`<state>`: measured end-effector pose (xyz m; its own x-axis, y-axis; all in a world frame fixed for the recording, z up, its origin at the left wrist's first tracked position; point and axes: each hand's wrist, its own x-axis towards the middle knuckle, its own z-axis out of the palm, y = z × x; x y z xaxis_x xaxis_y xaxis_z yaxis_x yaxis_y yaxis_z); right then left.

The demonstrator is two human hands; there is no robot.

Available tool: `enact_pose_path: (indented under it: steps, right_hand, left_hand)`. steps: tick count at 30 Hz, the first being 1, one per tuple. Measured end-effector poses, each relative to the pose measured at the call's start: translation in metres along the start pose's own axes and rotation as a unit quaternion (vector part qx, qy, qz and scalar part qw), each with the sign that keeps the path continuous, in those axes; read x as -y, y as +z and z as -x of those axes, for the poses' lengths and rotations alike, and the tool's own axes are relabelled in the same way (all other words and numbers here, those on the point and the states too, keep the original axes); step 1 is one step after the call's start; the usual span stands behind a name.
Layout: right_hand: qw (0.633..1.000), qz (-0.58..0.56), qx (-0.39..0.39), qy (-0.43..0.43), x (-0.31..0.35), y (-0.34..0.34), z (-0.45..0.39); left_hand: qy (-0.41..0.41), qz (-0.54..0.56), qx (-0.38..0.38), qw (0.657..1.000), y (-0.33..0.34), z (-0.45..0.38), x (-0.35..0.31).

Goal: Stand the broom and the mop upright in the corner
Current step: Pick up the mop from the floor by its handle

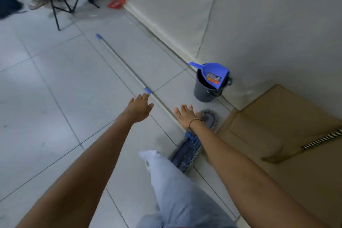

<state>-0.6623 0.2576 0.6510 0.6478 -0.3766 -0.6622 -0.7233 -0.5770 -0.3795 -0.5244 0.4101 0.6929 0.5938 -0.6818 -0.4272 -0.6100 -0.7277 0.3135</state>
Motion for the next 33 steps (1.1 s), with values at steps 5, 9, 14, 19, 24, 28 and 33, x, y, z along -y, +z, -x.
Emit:
enact_pose_path:
  steps: [5,9,14,19,24,28,33]
  right_hand:
    - [1.0,0.0,0.016,-0.006,0.067,0.011,-0.075]
    - [0.999,-0.009,0.025,0.019,0.105,0.014,-0.13]
    - [0.997,-0.022,0.045,0.066,0.154,-0.01,-0.206]
    - [0.998,-0.011,0.033,0.06,0.208,-0.053,-0.266]
    - [0.998,-0.001,0.053,0.04,0.248,-0.069,-0.313]
    - [0.995,-0.012,0.069,0.066,0.264,-0.071,-0.351]
    - [0.983,-0.094,0.042,0.149,0.279,-0.073,-0.431]
  left_hand:
    - [-0.023,-0.006,0.021,1.0,-0.018,-0.041,0.083]
    - [-0.046,-0.05,0.059,0.996,-0.036,-0.102,0.142]
    - [-0.024,-0.062,0.093,0.993,-0.074,-0.18,0.197]
    - [-0.032,-0.027,0.136,0.99,-0.119,-0.232,0.233]
    - [-0.021,-0.006,0.166,0.986,-0.16,-0.287,0.259]
    - [-0.074,0.113,0.163,0.977,-0.178,-0.346,0.289]
    - [-0.203,0.337,0.121,0.911,-0.175,-0.447,0.333]
